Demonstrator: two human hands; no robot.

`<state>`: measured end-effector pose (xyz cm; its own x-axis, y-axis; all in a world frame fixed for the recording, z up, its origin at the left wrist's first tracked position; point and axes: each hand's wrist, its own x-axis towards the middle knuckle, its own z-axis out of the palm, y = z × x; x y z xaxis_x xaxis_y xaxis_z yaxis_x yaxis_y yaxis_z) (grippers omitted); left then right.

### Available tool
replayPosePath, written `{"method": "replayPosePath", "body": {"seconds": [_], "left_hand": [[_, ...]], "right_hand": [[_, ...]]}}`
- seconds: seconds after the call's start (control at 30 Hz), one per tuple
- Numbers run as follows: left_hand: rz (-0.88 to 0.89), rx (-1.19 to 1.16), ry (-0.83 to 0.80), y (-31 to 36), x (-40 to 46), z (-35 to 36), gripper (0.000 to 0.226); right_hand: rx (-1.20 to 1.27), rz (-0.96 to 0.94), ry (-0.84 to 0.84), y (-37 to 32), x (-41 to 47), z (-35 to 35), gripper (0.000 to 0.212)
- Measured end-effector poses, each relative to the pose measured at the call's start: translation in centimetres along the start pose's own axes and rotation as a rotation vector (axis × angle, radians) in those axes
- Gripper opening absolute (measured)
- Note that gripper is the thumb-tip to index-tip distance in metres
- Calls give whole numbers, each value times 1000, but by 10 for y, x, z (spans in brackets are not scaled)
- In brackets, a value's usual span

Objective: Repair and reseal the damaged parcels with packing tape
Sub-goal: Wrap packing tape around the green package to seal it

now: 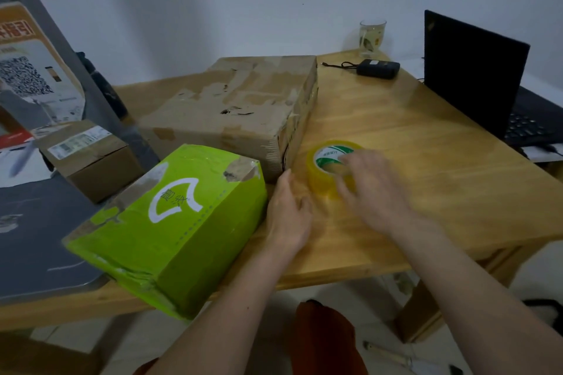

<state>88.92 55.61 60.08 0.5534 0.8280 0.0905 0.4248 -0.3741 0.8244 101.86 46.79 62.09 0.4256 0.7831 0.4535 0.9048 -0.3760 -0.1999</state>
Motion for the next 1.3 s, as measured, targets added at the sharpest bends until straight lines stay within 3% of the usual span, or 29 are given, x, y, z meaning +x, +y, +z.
{"method": "replayPosePath", "body": {"seconds": [0.07,0.13,0.37,0.53,0.67,0.93,1.1,1.2,1.3], "left_hand": [[-16,-97,20,-2,-1,-2,59],[-26,-176,28,-3,-2,-4,58],[-31,-490,10,16,-7,-16,65],[106,-585,-8,42,-20,-36,72],[226,-482,27,52,-41,-55,68],[575,-143,149,38,-96,-78,64],[755,-12,227,24,-127,-92,56],[852,37,279,20,-138,-101,53],[794,-35,364,26,-137,-123,53]], "right_hand": [[-97,-34,-226,-12,6,2,52],[-118,-5,-280,-16,11,0,54],[224,-44,-30,-32,-13,-36,44],[280,-62,64,-42,-30,-59,39],[294,-82,119,-56,-43,-71,36],[431,49,137,-101,-55,-91,34],[573,73,156,-134,-58,-100,8],[741,83,137,-150,-57,-103,9],[903,70,145,-164,-56,-107,6]]}}
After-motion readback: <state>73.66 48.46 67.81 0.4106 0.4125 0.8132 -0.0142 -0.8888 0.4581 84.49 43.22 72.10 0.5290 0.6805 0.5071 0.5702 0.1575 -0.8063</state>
